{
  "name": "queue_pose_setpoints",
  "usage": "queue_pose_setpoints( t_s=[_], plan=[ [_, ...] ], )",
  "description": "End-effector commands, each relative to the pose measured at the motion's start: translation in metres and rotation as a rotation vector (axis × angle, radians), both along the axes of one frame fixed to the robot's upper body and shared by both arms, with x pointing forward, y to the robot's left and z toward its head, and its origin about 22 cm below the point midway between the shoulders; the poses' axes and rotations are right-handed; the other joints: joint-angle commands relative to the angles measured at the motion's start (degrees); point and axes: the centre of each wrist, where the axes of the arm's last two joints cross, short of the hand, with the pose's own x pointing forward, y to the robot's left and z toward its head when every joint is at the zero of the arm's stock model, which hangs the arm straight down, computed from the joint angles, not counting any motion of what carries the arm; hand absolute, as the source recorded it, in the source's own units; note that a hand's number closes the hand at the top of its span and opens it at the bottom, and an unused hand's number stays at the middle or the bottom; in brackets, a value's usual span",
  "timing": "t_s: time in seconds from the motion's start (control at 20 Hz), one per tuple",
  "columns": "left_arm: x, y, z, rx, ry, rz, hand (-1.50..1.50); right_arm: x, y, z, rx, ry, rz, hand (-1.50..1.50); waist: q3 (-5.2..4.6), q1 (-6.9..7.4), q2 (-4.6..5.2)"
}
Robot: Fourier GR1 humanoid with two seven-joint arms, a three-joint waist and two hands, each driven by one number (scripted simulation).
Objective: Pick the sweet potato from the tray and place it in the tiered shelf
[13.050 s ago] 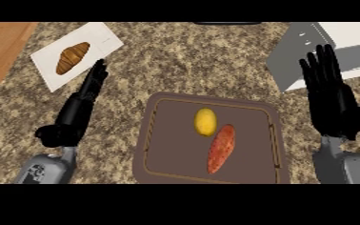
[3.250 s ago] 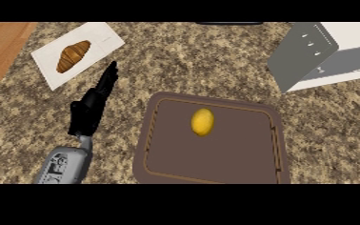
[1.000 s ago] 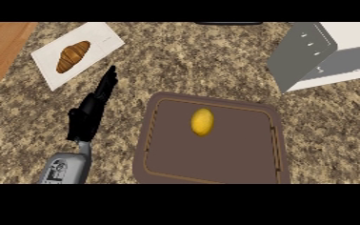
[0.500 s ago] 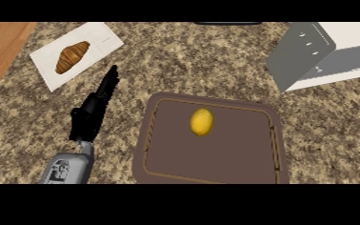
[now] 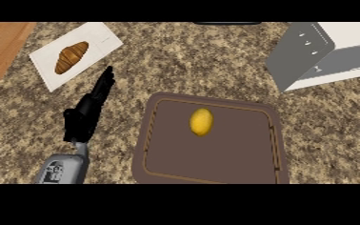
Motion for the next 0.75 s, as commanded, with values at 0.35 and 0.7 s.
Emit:
queue_pose_setpoints(
  t_s=[0.35, 0.7],
  plan=[
    [-0.003, -0.007, -0.001, -0.001, -0.016, 0.005, 0.00, -0.128, -0.092, 0.007, 0.040, 0.253, -0.040, -1.50, 0.18, -0.45, 0.14],
    [-0.006, -0.002, -0.008, -0.003, -0.010, 0.011, 0.00, -0.183, -0.120, -0.019, 0.014, 0.296, 0.032, -1.50, 0.37, -0.88, 0.23]
  ],
)
